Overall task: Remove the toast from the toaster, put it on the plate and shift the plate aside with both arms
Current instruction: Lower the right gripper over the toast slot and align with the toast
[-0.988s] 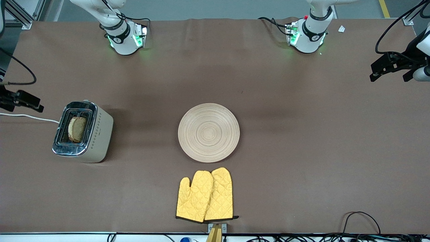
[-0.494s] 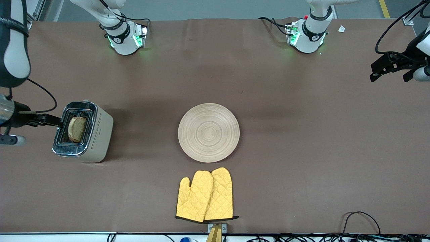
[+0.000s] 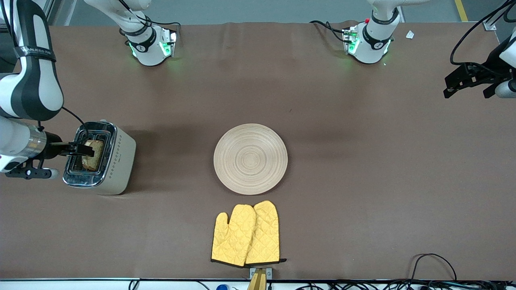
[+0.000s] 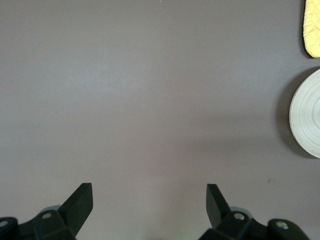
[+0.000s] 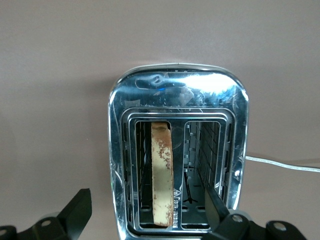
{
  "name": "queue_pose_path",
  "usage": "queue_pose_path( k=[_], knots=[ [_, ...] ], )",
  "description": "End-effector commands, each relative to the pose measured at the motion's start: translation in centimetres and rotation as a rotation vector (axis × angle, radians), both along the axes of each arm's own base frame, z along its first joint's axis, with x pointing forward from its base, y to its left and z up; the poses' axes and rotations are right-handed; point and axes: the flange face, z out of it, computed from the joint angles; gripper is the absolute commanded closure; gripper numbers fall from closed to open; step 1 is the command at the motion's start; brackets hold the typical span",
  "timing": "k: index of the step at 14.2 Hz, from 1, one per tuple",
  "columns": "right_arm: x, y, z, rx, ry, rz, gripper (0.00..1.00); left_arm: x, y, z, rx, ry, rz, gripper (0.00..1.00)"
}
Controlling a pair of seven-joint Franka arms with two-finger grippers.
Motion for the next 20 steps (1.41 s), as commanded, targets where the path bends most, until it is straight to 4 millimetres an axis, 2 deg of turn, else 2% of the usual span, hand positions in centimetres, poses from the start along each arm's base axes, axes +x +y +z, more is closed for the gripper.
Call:
queue_pose_path(
  k=[1, 3, 6, 8, 16, 17, 20],
  knots=[
    [-1.4, -0.1, -1.1, 0.000, -0.010, -0.005, 0.00, 0.3, 0.0, 0.6, -0.010, -0.010, -0.018, 0.00],
    [-1.7, 0.0, -1.9, -0.001, -0.016, -0.005, 0.00, 0.3, 0.0, 0.6, -0.010, -0.010, -0.018, 0.00],
    [-1.7, -0.1, -2.2, -0.001, -0.019, -0.006, 0.13, 0.3, 0.0, 0.7, -0.010, -0.011, -0.019, 0.00],
    [-1.7, -0.4, -2.3, -0.001, -0.018, -0.010, 0.25, 0.3, 0.1, 0.7, -0.010, -0.010, -0.018, 0.00],
    [-1.8, -1.0, -2.4, 0.000, -0.015, -0.014, 0.85, 0.3, 0.1, 0.7, -0.011, -0.010, -0.018, 0.00],
    [-1.8, -1.0, -2.4, 0.001, -0.015, -0.013, 0.90, 0.3, 0.1, 0.7, -0.011, -0.010, -0.018, 0.00],
    [-1.8, -1.1, -2.4, 0.001, -0.015, -0.013, 0.95, 0.3, 0.1, 0.7, -0.010, -0.010, -0.018, 0.00]
  ],
)
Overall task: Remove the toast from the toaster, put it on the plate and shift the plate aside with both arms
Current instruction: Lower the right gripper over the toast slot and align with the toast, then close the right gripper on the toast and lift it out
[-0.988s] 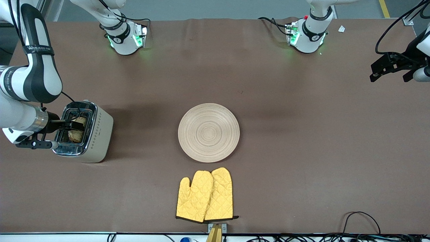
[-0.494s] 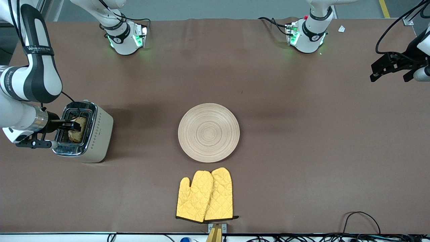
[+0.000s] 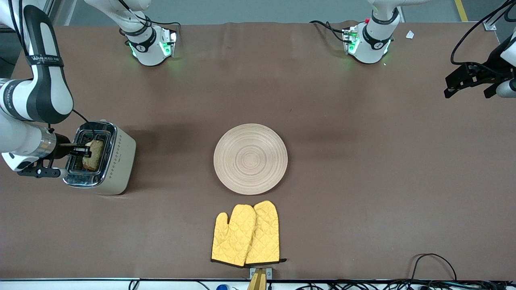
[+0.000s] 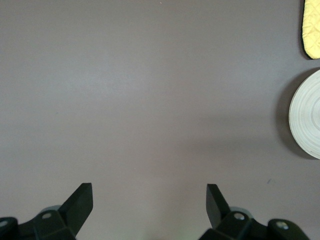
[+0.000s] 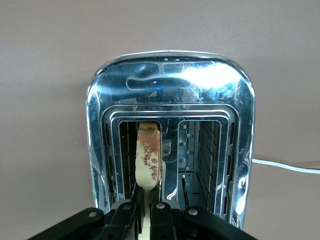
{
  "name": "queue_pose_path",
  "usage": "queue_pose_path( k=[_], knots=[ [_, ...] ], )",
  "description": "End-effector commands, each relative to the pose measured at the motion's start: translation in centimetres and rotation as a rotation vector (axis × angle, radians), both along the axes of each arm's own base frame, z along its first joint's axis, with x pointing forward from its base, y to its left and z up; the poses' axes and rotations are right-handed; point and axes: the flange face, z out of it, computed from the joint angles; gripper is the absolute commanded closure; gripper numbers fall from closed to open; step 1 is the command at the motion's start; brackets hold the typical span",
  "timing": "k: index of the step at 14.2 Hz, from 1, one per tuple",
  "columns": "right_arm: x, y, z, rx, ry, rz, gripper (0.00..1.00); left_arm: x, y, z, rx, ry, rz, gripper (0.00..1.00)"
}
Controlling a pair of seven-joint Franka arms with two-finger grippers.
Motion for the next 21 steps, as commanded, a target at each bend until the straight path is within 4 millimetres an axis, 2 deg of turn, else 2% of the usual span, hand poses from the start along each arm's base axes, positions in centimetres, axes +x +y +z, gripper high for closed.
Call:
queue_pose_path(
  k=[1, 5, 9, 12, 14, 17, 19, 21],
  knots=[
    [-0.9, -0.2, 0.5, 0.003, -0.008, 0.005, 0.96, 0.3, 0.1, 0.5, -0.011, -0.005, -0.018, 0.00],
    [-0.7, 0.1, 1.2, 0.003, -0.014, 0.015, 1.00, 0.3, 0.1, 0.5, -0.009, -0.005, -0.018, 0.00],
    [0.1, 0.5, 5.2, -0.001, -0.037, 0.025, 1.00, 0.3, 0.3, 0.5, -0.010, -0.007, -0.013, 0.00],
    [0.5, 1.1, 7.4, -0.001, -0.040, 0.036, 1.00, 0.3, 0.3, 0.5, -0.010, -0.007, -0.013, 0.00],
    [0.8, 2.9, 9.0, -0.002, -0.037, 0.057, 1.00, 0.3, 0.3, 0.6, -0.010, -0.008, -0.013, 0.00],
    [1.1, 7.0, 10.1, -0.057, -0.034, 0.043, 1.00, 0.3, 0.3, 0.6, -0.010, -0.008, -0.013, 0.00],
    [0.9, 10.9, 11.2, -0.080, -0.031, 0.019, 1.00, 0.3, 0.3, 0.6, -0.010, -0.008, -0.015, 0.00],
    [0.6, 14.6, 11.3, -0.090, -0.035, -0.013, 1.00, 0.3, 0.3, 0.6, -0.011, -0.008, -0.015, 0.00]
  ],
)
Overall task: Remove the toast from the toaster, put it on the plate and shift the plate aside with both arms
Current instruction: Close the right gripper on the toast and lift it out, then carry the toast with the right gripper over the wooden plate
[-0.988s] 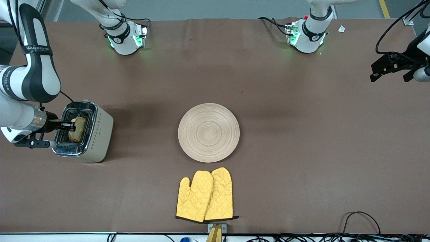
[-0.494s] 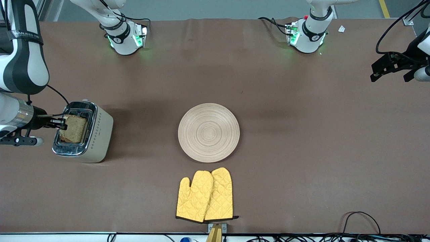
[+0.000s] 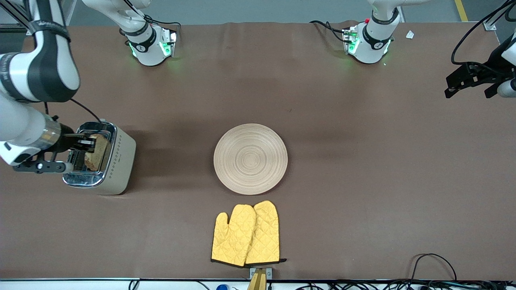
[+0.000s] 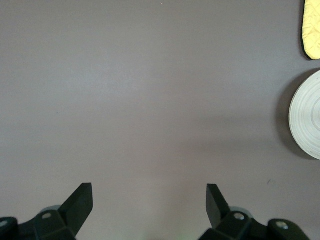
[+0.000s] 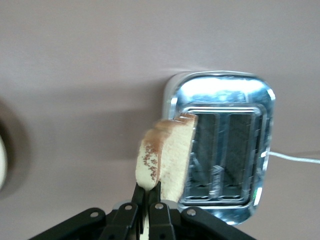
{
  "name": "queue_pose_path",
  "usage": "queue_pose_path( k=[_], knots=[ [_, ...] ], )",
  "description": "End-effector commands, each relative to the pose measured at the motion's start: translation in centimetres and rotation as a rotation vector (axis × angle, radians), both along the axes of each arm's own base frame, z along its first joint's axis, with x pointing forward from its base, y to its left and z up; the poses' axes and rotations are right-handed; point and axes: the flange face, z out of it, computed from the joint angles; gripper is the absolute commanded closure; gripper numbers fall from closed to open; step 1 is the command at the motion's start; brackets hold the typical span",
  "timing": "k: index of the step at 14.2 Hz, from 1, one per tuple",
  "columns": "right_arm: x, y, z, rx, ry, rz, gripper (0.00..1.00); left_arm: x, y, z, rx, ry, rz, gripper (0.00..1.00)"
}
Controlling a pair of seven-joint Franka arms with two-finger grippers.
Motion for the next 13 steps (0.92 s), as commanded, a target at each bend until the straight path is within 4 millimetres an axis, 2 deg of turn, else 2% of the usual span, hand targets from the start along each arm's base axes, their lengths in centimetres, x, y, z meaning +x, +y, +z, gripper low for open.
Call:
queue_pose_path(
  k=[1, 6, 10, 12, 13],
  knots=[
    [-0.6, 4.9, 1.2, -0.032, -0.018, -0.046, 1.00, 0.3, 0.2, 0.5, -0.011, -0.006, -0.017, 0.00],
    [-1.6, 13.1, 1.0, -0.022, -0.062, -0.127, 1.00, 0.2, 0.1, 0.6, -0.011, -0.008, -0.018, 0.00],
    [-2.2, 20.2, -1.9, 0.024, -0.084, -0.199, 1.00, 0.3, 0.2, 0.5, -0.011, -0.006, -0.017, 0.00],
    [-2.3, 23.2, -5.1, 0.108, -0.069, -0.225, 1.00, 0.3, 0.2, 0.5, -0.011, -0.006, -0.017, 0.00],
    [-3.0, 25.1, -6.9, 0.128, -0.083, -0.218, 1.00, 0.3, 0.2, 0.5, -0.011, -0.008, -0.017, 0.00]
  ],
)
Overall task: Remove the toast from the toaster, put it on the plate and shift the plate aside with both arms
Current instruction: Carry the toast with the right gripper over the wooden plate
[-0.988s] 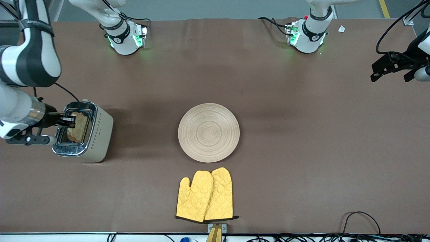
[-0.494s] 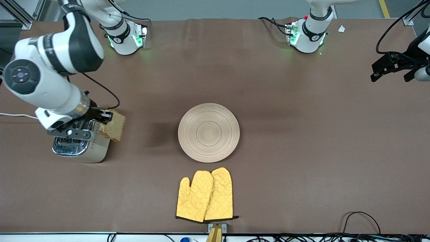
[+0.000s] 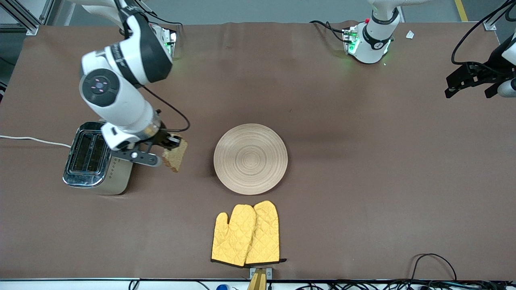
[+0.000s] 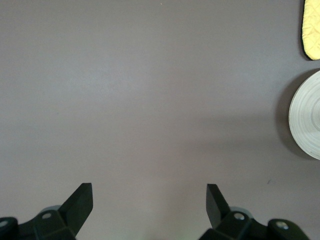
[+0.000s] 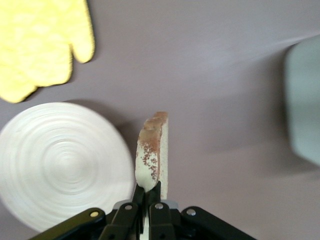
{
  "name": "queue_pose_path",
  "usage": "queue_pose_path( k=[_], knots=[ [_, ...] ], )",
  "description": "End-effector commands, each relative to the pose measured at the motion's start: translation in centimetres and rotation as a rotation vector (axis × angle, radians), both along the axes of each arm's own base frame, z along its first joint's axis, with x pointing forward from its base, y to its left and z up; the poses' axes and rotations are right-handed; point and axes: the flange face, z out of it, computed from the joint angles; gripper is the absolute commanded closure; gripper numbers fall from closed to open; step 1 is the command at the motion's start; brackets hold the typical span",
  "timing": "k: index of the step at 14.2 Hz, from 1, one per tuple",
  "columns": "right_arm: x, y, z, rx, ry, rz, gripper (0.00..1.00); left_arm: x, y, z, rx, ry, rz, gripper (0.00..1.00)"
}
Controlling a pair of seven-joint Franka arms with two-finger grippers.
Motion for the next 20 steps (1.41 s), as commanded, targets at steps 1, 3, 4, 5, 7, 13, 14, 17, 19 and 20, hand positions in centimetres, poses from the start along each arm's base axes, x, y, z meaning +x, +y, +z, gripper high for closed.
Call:
queue_pose_path(
  k=[1, 3, 4, 5, 7, 13, 14, 17, 19, 20],
  knots=[
    [-0.9, 3.1, -3.8, 0.056, -0.022, -0.030, 1.00, 0.3, 0.2, 0.5, -0.011, -0.005, -0.017, 0.00],
    [-1.4, 5.7, -4.7, 0.071, -0.034, -0.042, 1.00, 0.3, 0.2, 0.5, -0.009, -0.005, -0.017, 0.00],
    [-1.7, 7.3, -5.0, 0.088, -0.063, -0.033, 1.00, 0.3, 0.2, 0.5, -0.010, -0.007, -0.017, 0.00],
    [-1.8, 8.6, -5.8, 0.107, -0.089, -0.047, 1.00, 0.3, 0.2, 0.5, -0.009, -0.005, -0.017, 0.00],
    [-2.3, 10.4, -7.1, 0.146, -0.079, -0.065, 1.00, 0.3, 0.2, 0.5, -0.009, -0.005, -0.017, 0.00],
    [-5.0, 13.9, -11.1, 0.172, -0.010, -0.049, 1.00, 0.3, 0.2, 0.5, -0.009, -0.005, -0.015, 0.00],
    [-5.3, 14.5, -11.1, 0.179, -0.017, -0.043, 1.00, 0.3, 0.2, 0.5, -0.009, -0.005, -0.015, 0.00],
    [-5.6, 15.2, -12.6, 0.187, -0.036, -0.041, 1.00, 0.3, 0.2, 0.5, -0.010, -0.007, -0.015, 0.00],
    [-5.7, 14.9, -13.8, 0.199, -0.071, -0.038, 1.00, 0.3, 0.2, 0.4, -0.009, -0.004, -0.017, 0.00],
    [-5.6, 14.0, -14.7, 0.199, -0.090, -0.006, 1.00, 0.3, 0.1, 0.4, -0.009, -0.004, -0.017, 0.00]
  ],
)
